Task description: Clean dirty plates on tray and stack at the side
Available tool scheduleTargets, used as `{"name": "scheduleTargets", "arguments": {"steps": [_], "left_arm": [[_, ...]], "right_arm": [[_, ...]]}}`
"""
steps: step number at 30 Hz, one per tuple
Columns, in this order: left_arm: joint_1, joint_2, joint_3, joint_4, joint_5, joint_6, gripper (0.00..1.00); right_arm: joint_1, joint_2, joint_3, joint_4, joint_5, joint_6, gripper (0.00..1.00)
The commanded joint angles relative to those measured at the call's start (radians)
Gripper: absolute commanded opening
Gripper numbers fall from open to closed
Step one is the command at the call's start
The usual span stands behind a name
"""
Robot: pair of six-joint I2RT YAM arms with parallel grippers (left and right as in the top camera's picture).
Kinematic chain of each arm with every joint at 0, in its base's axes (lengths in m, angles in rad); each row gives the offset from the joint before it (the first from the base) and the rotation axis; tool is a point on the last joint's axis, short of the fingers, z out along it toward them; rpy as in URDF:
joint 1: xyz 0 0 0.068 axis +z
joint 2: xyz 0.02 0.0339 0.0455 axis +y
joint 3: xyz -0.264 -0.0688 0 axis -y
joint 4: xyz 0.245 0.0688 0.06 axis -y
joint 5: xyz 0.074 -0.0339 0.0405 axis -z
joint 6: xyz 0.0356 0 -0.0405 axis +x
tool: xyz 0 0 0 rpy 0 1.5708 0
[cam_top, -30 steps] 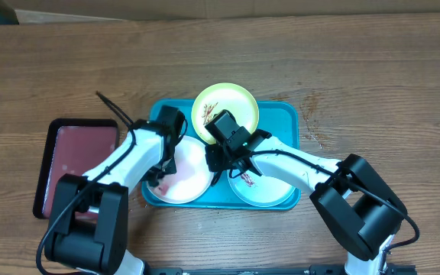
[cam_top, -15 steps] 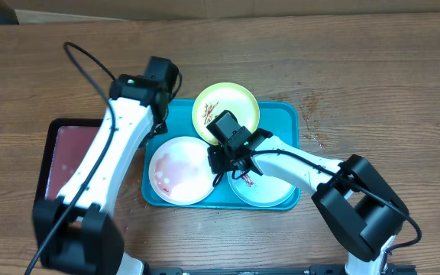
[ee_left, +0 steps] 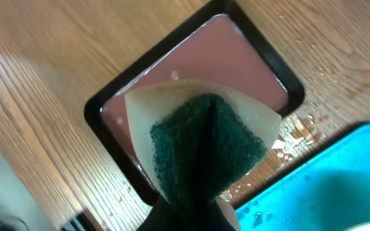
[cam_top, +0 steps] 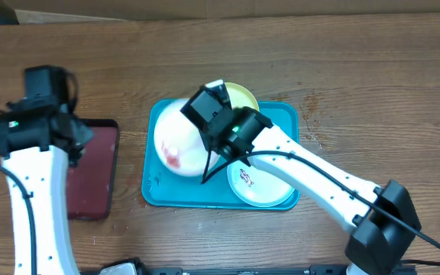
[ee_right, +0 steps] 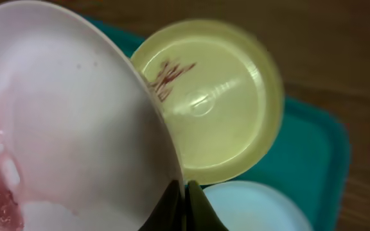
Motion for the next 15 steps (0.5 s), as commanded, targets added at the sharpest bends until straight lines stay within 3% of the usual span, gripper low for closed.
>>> {"name": "scheduleTargets", "arguments": {"steps": [1,7,12,15], "left_arm": [[0.074,0.002,-0.040,0.010,0.139,-0.018,0.04],[0.153,0.003,-0.155,0.068,0.222,-0.014,0.04],[0.180,0.003,-0.196,0.085,0.231,-0.015,0.04],[0.180,0.003,-0.196,0.091,0.233,-0.014,0.04]], "right_arm": [[0.065,-0.029,0.054,0.003,0.411,-0.126,0.04],[0.183,-0.029,0.064,0.141,0.865,-0.398,0.04],[0.247,-0.029,0.064,0.323,0.971,-0.655,0.04],[0.285,-0.029,0.064,0.372,0.979,-0.660,0.04]]}}
